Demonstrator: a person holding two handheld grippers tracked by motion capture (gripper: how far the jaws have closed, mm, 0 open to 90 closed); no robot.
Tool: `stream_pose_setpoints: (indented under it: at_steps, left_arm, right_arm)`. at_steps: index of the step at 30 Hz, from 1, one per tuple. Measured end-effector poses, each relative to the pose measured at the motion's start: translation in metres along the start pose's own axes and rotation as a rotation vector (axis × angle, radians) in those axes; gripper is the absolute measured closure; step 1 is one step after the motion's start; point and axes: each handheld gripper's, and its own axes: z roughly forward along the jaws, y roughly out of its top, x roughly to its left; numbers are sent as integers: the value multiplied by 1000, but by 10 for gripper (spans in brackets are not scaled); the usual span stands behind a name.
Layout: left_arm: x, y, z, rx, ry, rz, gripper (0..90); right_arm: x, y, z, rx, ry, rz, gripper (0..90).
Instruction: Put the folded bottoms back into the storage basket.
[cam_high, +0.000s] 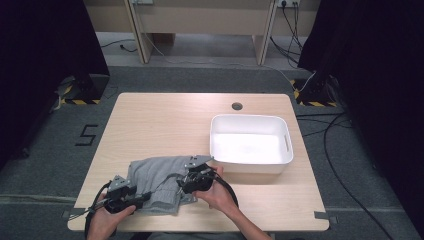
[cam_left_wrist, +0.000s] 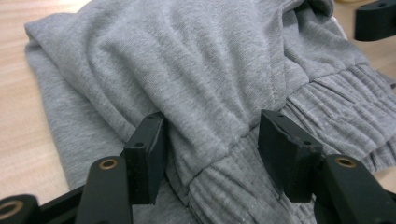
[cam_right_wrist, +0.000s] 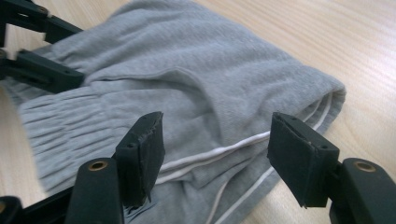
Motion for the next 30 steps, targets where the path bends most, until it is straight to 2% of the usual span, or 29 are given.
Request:
stream_pose_setpoints:
  at_steps: [10, 15, 20, 22, 24, 26, 30]
  left_arm:
    - [-7, -5, -7, 12, -34, -2, 408]
    - [-2, 0, -10, -19, -46, -14, 377]
    - [11, 7, -13, -50, -10, -45, 339]
    - [20, 10, -11, -50, 30, -63, 324]
    - [27, 11, -8, -37, 59, -73, 297]
    - [32, 11, -3, -28, 56, -100, 279]
    - [35, 10, 8, 27, 82, -112, 213]
  right_arm:
    - [0, -12, 5, 34, -28, 17, 347]
    - [0, -16, 6, 46, -55, 41, 327]
    - [0, -20, 10, 54, -72, 62, 281]
    - [-2, -21, 11, 57, -75, 68, 260]
    - [-2, -23, 11, 57, -79, 83, 238]
    - [-3, -23, 12, 64, -85, 87, 218]
    - [-4, -24, 14, 66, -80, 94, 196]
